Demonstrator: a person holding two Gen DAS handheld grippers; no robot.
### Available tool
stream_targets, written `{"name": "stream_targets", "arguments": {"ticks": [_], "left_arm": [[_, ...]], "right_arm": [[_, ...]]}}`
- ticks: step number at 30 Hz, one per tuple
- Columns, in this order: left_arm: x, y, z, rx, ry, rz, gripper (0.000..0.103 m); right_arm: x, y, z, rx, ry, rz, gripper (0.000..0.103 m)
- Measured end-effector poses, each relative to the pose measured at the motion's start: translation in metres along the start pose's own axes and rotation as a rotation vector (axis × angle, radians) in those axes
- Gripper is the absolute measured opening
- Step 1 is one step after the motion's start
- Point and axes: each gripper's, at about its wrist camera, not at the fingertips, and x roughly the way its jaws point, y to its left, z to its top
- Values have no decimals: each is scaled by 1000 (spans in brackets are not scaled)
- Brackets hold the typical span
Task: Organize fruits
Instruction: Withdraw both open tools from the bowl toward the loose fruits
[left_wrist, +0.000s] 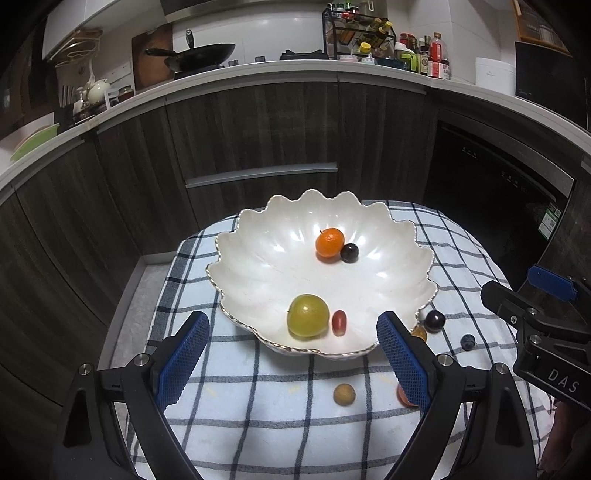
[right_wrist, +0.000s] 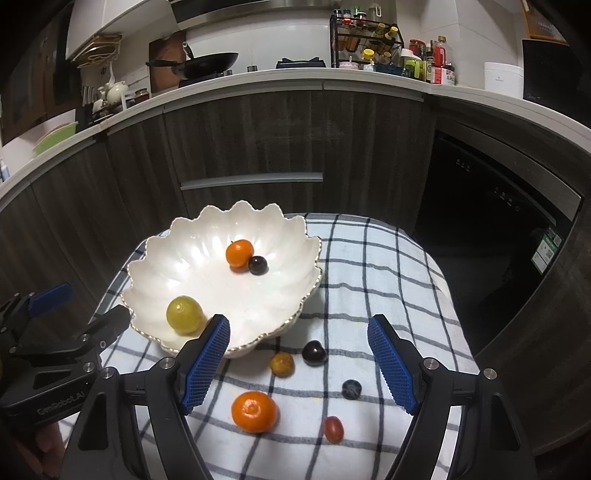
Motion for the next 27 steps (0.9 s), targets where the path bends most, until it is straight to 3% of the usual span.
{"name": "stream_targets", "arguments": {"ticks": [27], "left_arm": [[9, -22, -41, 34, 54, -14, 93]], "right_arm": [[-2, -25, -38, 22, 35, -51, 78]]}}
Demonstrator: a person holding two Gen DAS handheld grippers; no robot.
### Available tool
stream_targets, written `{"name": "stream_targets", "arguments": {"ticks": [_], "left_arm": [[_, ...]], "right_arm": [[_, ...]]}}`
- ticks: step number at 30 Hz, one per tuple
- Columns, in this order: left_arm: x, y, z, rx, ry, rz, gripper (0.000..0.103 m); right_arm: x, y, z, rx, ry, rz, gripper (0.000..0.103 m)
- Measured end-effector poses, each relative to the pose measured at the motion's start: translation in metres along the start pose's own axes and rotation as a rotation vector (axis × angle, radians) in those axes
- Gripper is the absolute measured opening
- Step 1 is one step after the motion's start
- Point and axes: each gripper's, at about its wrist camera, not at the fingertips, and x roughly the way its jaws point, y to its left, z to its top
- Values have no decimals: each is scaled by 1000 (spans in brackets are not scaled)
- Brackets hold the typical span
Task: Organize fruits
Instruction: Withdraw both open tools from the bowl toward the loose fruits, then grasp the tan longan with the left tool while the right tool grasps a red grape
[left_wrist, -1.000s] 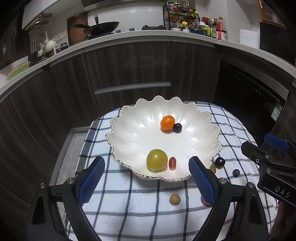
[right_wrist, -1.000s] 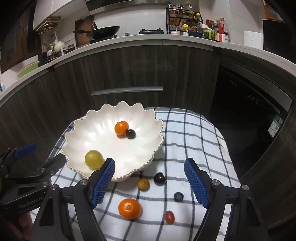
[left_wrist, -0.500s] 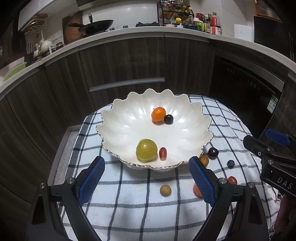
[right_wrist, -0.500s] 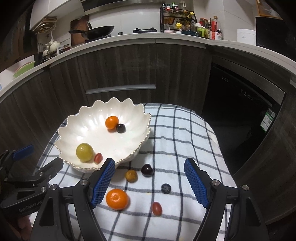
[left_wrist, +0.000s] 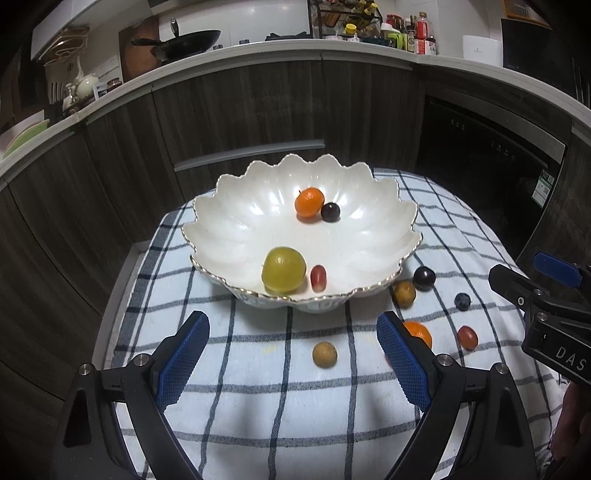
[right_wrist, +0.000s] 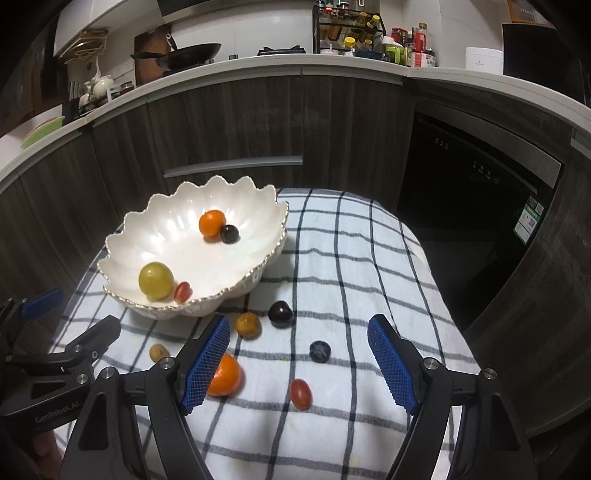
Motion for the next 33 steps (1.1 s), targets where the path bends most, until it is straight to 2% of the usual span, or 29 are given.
{"name": "stream_targets", "arguments": {"ticks": [20, 27, 33], "left_arm": [[23, -8, -26, 18, 16, -12, 92], [37, -10, -31, 20, 30, -8, 84], [43, -14, -35, 30, 12, 1, 81]], "right_arm": [[19, -2, -33, -11, 15, -35, 78], [29, -2, -44, -11, 32, -36, 78], [34, -2, -51, -15, 32, -35, 78]]}}
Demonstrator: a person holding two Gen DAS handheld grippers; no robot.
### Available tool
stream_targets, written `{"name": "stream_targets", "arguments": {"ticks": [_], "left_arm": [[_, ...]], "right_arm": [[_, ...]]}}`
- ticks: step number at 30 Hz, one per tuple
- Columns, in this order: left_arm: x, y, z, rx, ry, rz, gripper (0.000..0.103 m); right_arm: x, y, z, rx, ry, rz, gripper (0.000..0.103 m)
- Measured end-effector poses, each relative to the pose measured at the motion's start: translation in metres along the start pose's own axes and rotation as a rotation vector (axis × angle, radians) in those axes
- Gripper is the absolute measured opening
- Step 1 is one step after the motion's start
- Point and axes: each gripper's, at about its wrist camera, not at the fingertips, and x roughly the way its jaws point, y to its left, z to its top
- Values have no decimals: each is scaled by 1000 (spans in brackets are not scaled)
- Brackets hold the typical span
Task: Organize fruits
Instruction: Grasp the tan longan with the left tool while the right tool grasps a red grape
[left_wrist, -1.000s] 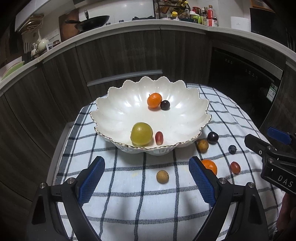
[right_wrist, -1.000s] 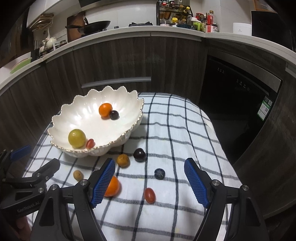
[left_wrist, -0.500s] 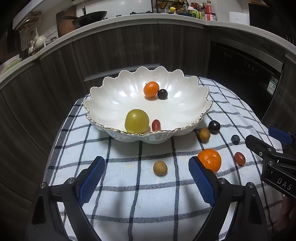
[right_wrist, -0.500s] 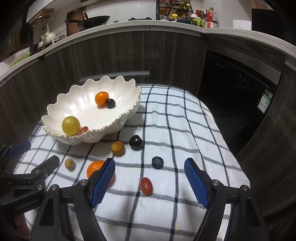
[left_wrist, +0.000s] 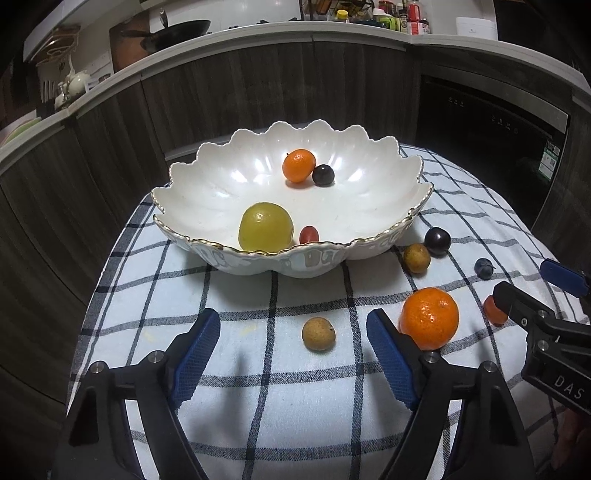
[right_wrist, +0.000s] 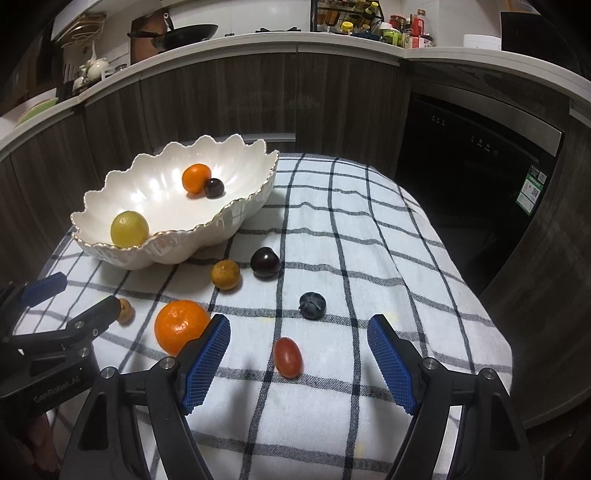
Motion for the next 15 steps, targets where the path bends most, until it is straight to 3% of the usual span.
{"name": "stream_targets", "arguments": {"ticks": [6, 9, 15], "left_arm": [[8, -3, -4, 3, 12, -9, 71], [14, -4, -5, 9, 29, -20, 63], [20, -5, -6, -1, 43, -31, 57]], "right_arm": [[6, 4, -7, -18, 5, 15, 76], [11, 5, -10, -21, 21, 31, 66], [21, 5, -15, -22, 51, 48, 50]]}}
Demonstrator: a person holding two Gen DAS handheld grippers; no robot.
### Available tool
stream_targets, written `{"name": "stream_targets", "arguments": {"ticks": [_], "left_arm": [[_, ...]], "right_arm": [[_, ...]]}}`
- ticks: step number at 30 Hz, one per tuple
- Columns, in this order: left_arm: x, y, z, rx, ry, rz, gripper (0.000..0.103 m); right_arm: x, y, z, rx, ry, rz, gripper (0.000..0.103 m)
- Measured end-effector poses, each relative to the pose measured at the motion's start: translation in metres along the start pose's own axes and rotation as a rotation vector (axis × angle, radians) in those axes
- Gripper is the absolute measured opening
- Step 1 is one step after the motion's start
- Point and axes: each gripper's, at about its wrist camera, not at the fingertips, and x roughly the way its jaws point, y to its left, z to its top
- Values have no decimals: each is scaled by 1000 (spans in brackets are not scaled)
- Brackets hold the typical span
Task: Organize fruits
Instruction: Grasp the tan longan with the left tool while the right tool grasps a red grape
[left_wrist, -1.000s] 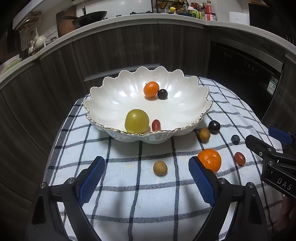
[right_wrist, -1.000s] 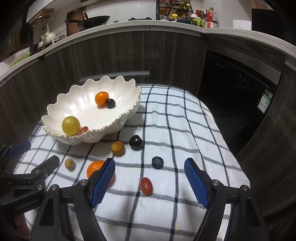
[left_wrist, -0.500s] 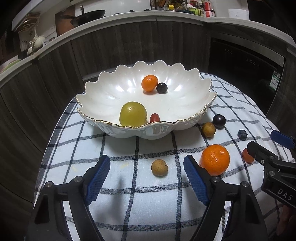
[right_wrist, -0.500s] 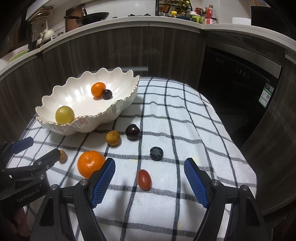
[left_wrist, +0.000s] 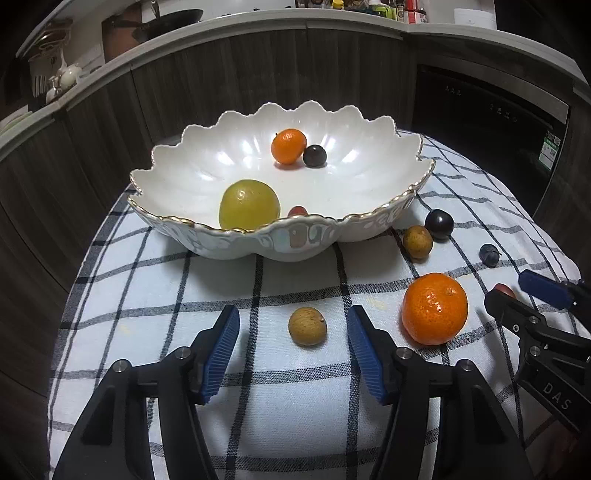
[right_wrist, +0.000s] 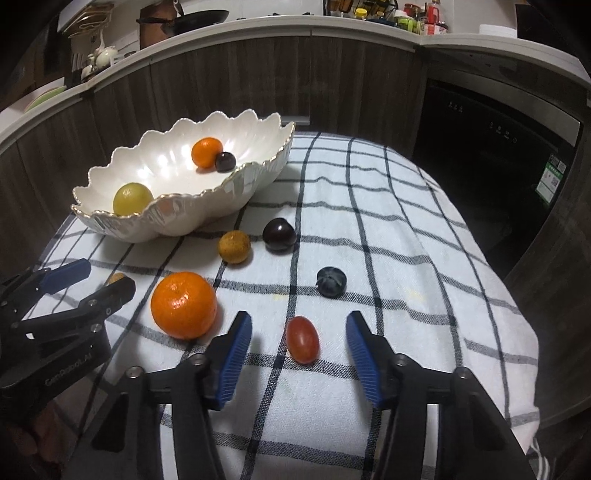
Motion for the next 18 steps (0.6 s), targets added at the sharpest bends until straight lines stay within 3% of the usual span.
{"name": "stream_targets", "arguments": {"ticks": [6, 13, 15, 18], "left_arm": [[4, -1, 2, -9, 10, -8, 45], [9, -1, 2, -18, 43, -23, 44], [10, -1, 3, -18, 51, -28, 38], [12, -2, 2, -21, 63, -36, 35]], "right_arm": [[2, -1, -2, 6, 7, 9, 47], [4, -1, -1, 9, 16, 12, 47], [5, -1, -1, 13, 20, 14, 46], [8, -2, -1, 18, 31, 19, 39]]}}
